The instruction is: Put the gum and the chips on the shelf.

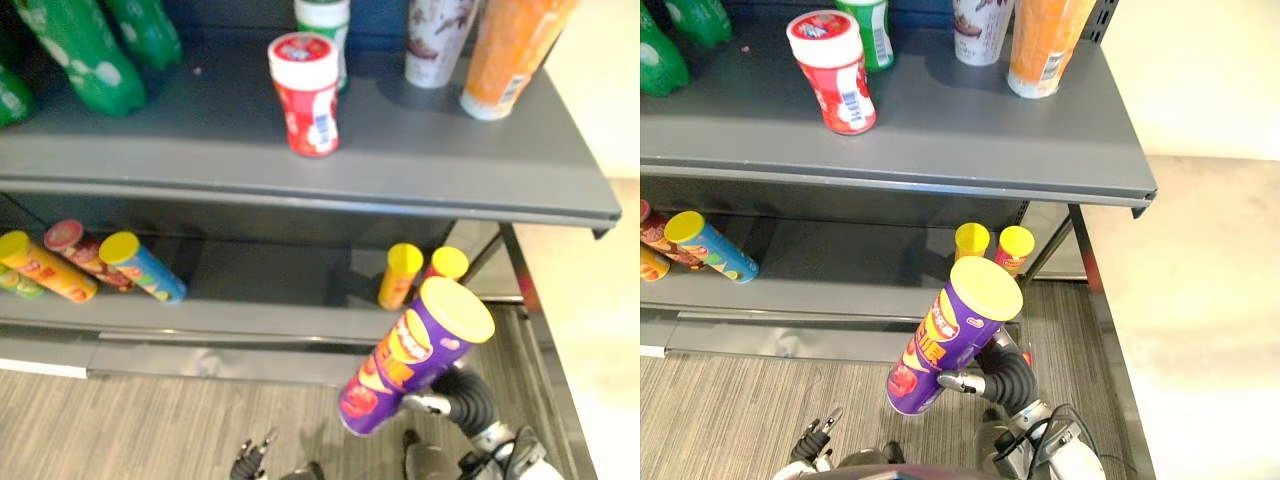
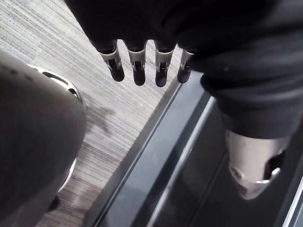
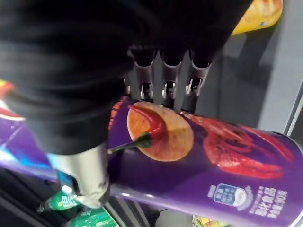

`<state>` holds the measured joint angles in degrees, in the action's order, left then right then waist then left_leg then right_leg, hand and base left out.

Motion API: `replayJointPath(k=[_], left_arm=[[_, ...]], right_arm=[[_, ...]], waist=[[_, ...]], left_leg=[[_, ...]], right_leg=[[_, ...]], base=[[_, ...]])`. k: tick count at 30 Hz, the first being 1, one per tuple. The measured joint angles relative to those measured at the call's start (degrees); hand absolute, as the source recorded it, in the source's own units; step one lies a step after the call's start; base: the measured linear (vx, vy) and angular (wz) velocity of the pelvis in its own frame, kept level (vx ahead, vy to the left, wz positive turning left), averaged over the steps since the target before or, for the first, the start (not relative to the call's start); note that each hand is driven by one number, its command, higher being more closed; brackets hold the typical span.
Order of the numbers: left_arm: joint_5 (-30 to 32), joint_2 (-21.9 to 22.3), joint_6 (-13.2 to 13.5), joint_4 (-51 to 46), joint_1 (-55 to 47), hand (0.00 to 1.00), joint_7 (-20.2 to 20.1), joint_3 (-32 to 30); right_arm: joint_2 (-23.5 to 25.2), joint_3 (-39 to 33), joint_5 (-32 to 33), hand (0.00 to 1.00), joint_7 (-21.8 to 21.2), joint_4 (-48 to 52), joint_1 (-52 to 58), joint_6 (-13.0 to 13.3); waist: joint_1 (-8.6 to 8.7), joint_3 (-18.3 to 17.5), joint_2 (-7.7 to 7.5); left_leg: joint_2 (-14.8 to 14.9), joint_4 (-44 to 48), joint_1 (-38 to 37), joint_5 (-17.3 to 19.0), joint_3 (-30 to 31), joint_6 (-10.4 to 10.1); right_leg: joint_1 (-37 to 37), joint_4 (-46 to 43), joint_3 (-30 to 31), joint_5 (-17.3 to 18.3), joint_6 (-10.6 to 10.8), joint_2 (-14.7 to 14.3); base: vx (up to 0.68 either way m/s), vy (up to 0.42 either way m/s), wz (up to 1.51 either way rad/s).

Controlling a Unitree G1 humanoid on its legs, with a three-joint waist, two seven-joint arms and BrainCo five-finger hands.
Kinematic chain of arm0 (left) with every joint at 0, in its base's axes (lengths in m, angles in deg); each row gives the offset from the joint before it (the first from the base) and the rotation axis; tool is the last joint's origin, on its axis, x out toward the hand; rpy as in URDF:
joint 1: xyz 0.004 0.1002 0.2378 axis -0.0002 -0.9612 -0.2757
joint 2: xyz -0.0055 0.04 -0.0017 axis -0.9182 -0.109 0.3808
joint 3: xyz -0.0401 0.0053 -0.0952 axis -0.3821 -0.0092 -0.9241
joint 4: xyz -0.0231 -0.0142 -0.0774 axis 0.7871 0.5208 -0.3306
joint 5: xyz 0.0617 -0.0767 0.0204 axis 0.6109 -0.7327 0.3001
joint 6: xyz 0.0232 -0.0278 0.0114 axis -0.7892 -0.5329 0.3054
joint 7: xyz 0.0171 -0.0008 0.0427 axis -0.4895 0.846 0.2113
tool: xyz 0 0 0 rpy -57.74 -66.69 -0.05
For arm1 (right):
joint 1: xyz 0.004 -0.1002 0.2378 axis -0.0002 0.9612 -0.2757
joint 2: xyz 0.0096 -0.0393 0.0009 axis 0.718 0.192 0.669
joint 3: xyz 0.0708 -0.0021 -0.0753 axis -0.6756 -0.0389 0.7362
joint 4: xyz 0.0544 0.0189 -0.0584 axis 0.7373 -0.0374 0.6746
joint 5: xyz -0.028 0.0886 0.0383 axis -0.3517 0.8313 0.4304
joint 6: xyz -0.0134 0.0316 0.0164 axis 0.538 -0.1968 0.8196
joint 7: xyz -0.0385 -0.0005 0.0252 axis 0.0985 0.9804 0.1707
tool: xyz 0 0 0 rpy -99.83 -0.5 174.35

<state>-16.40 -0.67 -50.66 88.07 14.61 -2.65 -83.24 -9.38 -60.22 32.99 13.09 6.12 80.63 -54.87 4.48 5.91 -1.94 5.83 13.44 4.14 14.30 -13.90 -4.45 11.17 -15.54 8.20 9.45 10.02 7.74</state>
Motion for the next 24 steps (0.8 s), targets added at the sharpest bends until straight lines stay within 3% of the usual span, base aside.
replayJointPath(k=[3, 10, 13, 16, 20, 24], left_arm=[[0.0, -0.9, 0.0, 2.0, 0.1, 0.0, -1.0, 0.1], [-1.4, -2.4, -0.9, 3.8, 0.0, 0.0, -2.3, 0.7], [-3.1, -2.6, -1.4, 4.9, 0.1, 0.0, -2.2, 0.4], [-3.1, -2.7, -1.8, 4.9, 0.1, 0.0, -1.8, -0.9], [-3.1, -2.8, -2.7, 5.9, -0.7, 0.0, -1.8, -1.8], [-3.1, -2.5, -3.4, 6.0, -1.2, 0.0, -1.4, -1.9]], right_arm=[[-0.4, -0.3, 0.7, 1.0, -0.4, 0.1, -2.0, 0.1], [-2.3, 1.8, 2.7, 1.0, -2.3, -2.7, -9.9, 0.3], [-1.5, 8.5, 1.0, 1.0, -2.0, -13.0, -18.6, -0.2], [0.0, 12.8, -4.1, 1.0, -0.2, -24.9, -26.1, -1.0], [3.2, 13.2, -5.0, 1.0, 3.1, -39.2, -34.7, -3.2], [3.5, 13.3, -7.1, 1.0, 6.5, -44.0, -41.1, -4.3]], waist=[[0.03, -1.9, -0.22], [-0.3, -2.4, -0.81], [-0.86, -2.5, -0.79], [-3.19, -2.5, -0.25], [-4.16, -2.1, 0.91], [-5.24, -1.2, 2.1]], left_leg=[[-0.3, -3.8, -0.8, -2.4, 2.7, -0.3], [-0.3, -8.2, -1.4, -6.4, 8.7, -0.8], [-0.5, -9.5, -1.5, -7.9, 11.2, -0.9], [-0.6, -11.5, -1.4, -10.2, 14.0, -1.1], [-0.6, -15.6, -1.3, -14.1, 16.6, -1.3], [-0.4, -17.6, 0.2, -16.6, 18.6, -2.1]], right_leg=[[-2.1, 3.3, -2.3, -1.3, -0.7, 0.0], [-4.7, 5.7, -5.4, -2.4, -2.1, -0.4], [-5.9, 6.7, -6.6, -2.6, -2.2, -0.4], [-7.1, 8.4, -7.9, -3.5, -2.7, -0.6], [-7.1, 9.5, -9.8, -4.5, -2.6, -0.7], [-5.3, 9.1, -10.4, -4.5, -2.5, -1.1]], base=[[0.02, -0.033, 0.39], [-0.02, -0.045, 0.37], [-0.1, -0.046, 0.35], [-0.12, -0.032, 0.4], [-0.13, -0.028, 0.35], [-0.14, -0.021, 0.23]])
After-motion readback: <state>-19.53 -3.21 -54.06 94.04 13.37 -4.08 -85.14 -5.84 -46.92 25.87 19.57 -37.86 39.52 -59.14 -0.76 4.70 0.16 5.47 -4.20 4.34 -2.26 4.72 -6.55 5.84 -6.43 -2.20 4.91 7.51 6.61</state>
